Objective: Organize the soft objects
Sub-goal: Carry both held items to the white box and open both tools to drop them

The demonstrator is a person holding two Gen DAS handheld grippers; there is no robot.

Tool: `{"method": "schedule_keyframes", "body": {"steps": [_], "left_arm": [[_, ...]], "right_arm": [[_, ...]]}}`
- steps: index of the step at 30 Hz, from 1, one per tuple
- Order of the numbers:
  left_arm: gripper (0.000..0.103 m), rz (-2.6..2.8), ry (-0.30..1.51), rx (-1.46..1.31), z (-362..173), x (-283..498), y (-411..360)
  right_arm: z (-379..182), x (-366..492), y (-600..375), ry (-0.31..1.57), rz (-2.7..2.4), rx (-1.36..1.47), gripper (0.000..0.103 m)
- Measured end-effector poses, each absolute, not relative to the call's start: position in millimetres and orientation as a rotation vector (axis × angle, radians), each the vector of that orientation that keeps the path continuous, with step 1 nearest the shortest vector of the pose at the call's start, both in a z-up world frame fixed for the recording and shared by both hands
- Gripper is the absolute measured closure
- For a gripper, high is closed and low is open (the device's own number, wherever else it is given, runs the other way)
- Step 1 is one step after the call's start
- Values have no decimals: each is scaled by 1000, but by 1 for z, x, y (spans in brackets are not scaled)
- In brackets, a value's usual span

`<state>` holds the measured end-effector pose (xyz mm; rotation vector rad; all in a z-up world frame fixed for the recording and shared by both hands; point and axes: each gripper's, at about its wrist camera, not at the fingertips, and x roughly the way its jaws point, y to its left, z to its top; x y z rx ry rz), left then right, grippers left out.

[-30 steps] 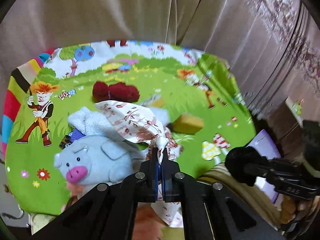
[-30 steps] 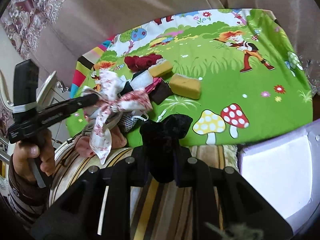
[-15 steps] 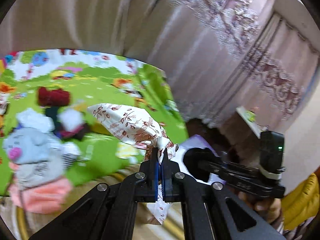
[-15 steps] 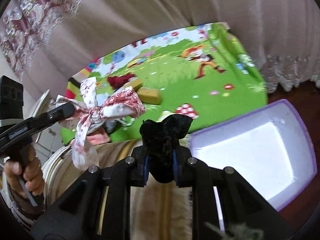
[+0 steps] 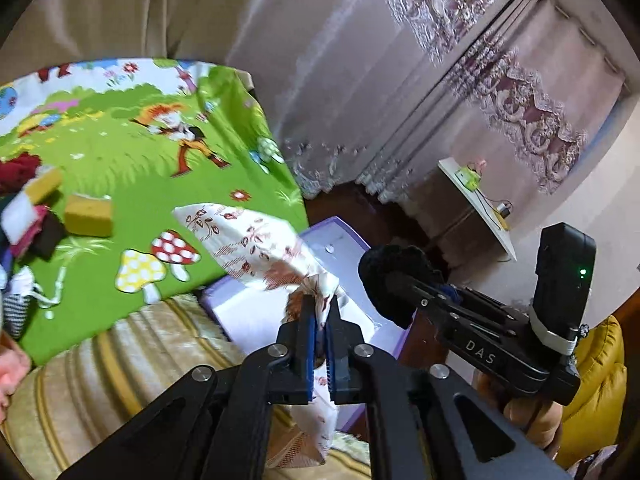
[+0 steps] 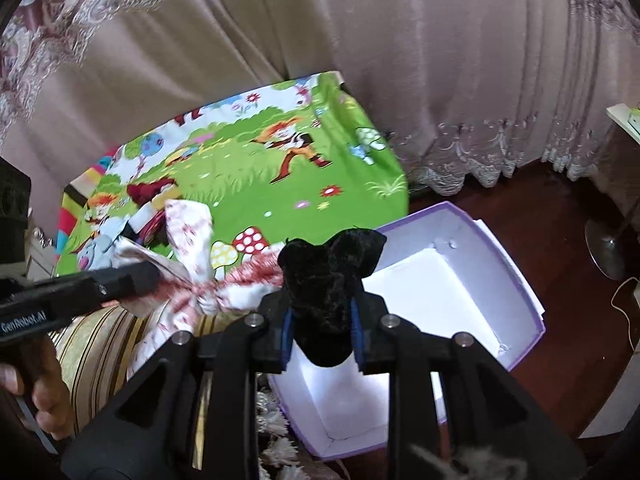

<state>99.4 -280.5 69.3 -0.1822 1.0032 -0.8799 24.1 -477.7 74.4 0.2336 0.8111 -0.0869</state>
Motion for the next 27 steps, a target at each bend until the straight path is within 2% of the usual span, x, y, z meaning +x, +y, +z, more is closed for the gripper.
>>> {"method": "schedule_keyframes", "body": {"steps": [1,2,3,4,5,6,18,21,27], "left_arm": [[95,-880,1008,-179,68,100,-283],[89,-874,1009,-171,68,99,-285],[78,-870,1008,-167,67,98,-284],[72,-869,1006,-171,67,98,-282],[60,-864,999,-176,67,97,-279],[52,-855,991,-179,68,97,-276],[50,-744,897,-160,68,86,-227],[50,-696,902,-168,64,85,-200],[45,-576,937,-234,58,85,-137]], "right_arm": [[75,23,-482,806,-97,241,67],[75,21,-483,804,-102,243,59],[75,20,-485,800,-109,246,50],[76,19,-488,791,-117,251,46],[76,18,-488,784,-121,255,41],[77,16,-489,778,-122,257,39],[81,17,-466,757,-70,209,34],[83,18,-457,748,-59,192,29],[86,25,-442,775,-5,201,26]]}}
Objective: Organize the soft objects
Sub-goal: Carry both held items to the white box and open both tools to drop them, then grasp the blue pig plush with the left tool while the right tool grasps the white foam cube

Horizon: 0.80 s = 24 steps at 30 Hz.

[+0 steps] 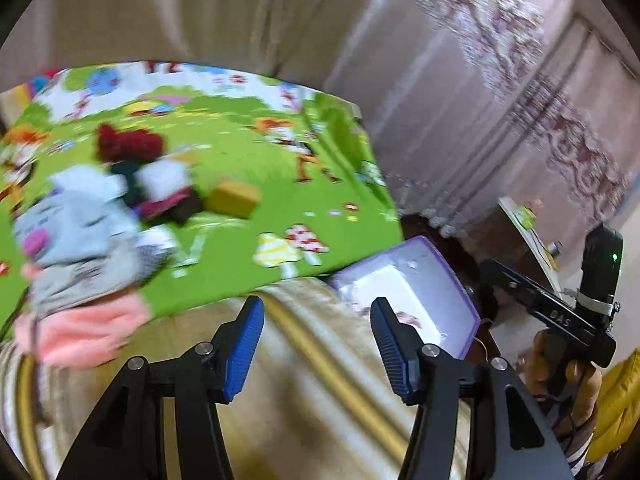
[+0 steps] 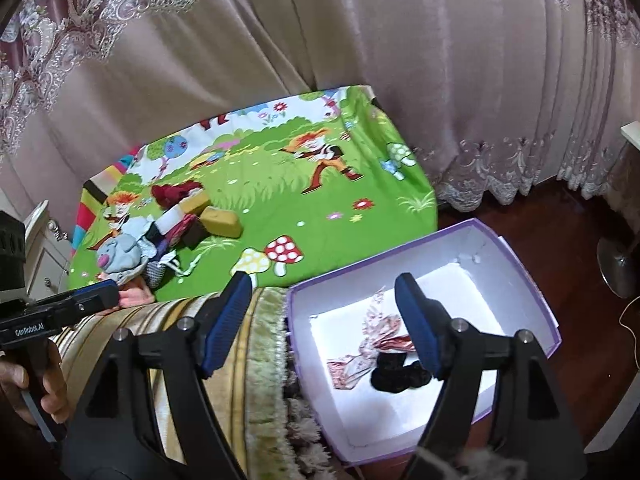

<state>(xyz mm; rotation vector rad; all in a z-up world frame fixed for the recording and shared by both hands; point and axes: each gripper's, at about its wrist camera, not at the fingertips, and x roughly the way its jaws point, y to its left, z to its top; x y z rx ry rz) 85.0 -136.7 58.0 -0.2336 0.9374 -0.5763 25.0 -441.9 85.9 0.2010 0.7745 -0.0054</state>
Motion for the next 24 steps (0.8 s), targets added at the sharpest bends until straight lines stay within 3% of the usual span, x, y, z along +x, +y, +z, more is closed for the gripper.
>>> {"method": "schedule_keyframes", "body": {"steps": [10,13,17,24], "left_arm": [[38,-370,929,-327,54,95,-36],[37,-337,939,-319,51,100,-20],[23,-293,958,-297,46,109,-6],[19,-282,1004,-173,39,137,2]], "right_arm": [[88,46,-403,802,67,139,24],[88,55,-392,807,84,110,23],[84,69,-382,821,95,99,23],[78,98,-356,847,147,70,22]]}}
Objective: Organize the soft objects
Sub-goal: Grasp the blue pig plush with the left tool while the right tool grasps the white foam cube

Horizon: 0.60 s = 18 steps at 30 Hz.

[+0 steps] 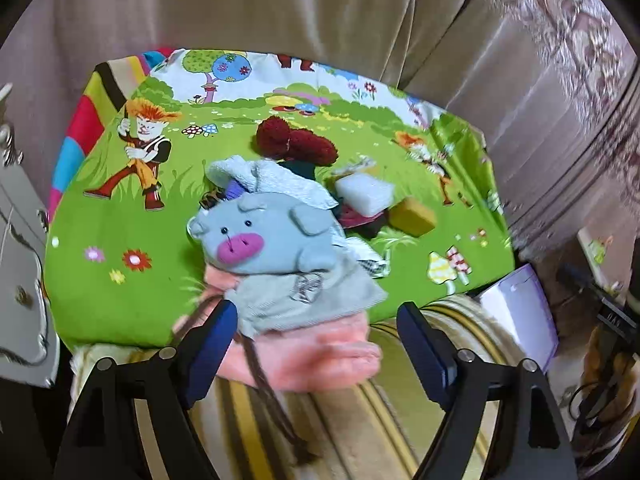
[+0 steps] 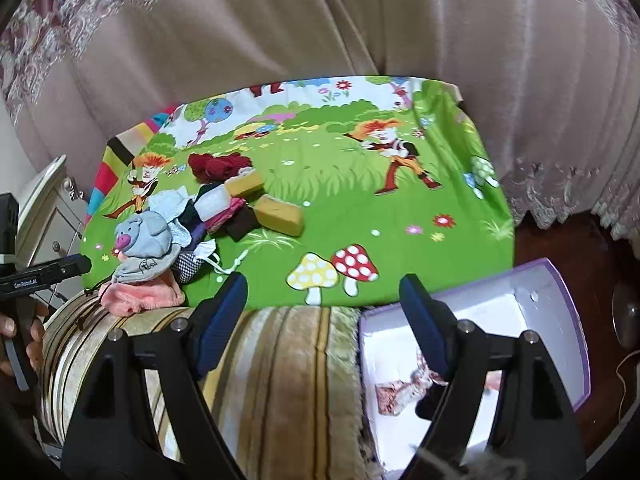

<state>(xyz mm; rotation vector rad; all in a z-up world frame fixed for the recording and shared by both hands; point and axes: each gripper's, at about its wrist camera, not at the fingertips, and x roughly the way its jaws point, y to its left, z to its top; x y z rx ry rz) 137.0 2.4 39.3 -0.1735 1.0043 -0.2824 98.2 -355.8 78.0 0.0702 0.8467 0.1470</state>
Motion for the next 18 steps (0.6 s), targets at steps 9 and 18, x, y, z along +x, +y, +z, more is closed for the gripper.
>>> {"method": "schedule_keyframes", "body": {"steps": [9,18], "left_arm": [[19,-213,1105,-177,12,185,24],[19,-170,1179,-412,-14,224,55]], "right_arm": [[68,138,-318,888,221,6,22],[58,182,-278,912,281,-32,22]]}}
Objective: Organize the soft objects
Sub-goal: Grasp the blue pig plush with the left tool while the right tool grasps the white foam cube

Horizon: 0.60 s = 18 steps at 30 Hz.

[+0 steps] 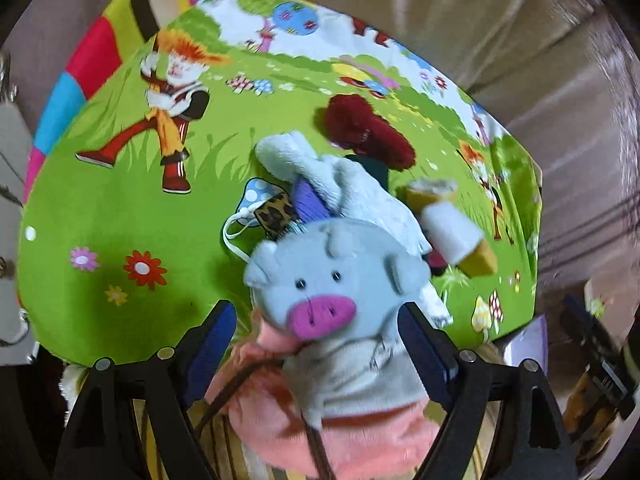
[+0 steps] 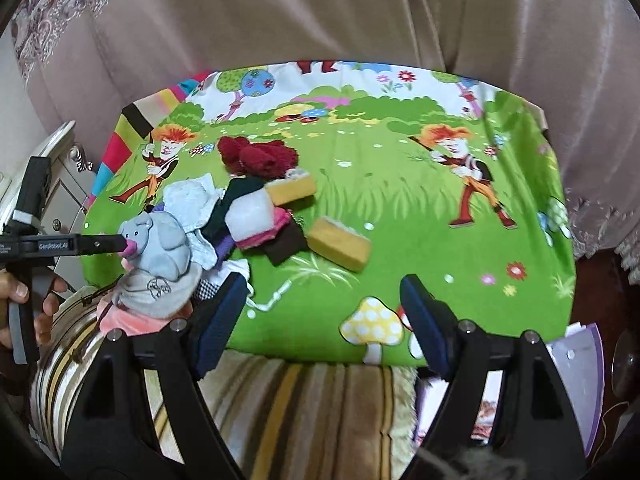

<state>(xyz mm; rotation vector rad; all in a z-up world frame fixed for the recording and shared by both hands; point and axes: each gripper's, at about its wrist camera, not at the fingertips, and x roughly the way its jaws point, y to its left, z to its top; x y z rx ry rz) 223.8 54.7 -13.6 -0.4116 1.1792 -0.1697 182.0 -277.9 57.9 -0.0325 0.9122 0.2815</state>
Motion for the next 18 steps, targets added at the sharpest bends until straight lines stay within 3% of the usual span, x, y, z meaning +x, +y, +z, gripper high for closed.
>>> {"method": "schedule_keyframes", "body": {"steps": [5,7,14,15,18], "left_arm": [[19,-169,1184,-457,-26,238,57],[24,-183,1168,-443,-26,242,56],[62,-201,1100,-288,-17,237,45],[72,-205,1092,-284,-16,237,46],[79,-228,1041,-282,-6,228,48]], "right_arm": [[53,201,-256,916,320,-64,21],[50,208,-246,923,333,-79,21],[35,236,-216,945,361,-138,20],[32,239,-212,953,365,-140,20],[24,248,-199,970,379,-169,20]]}}
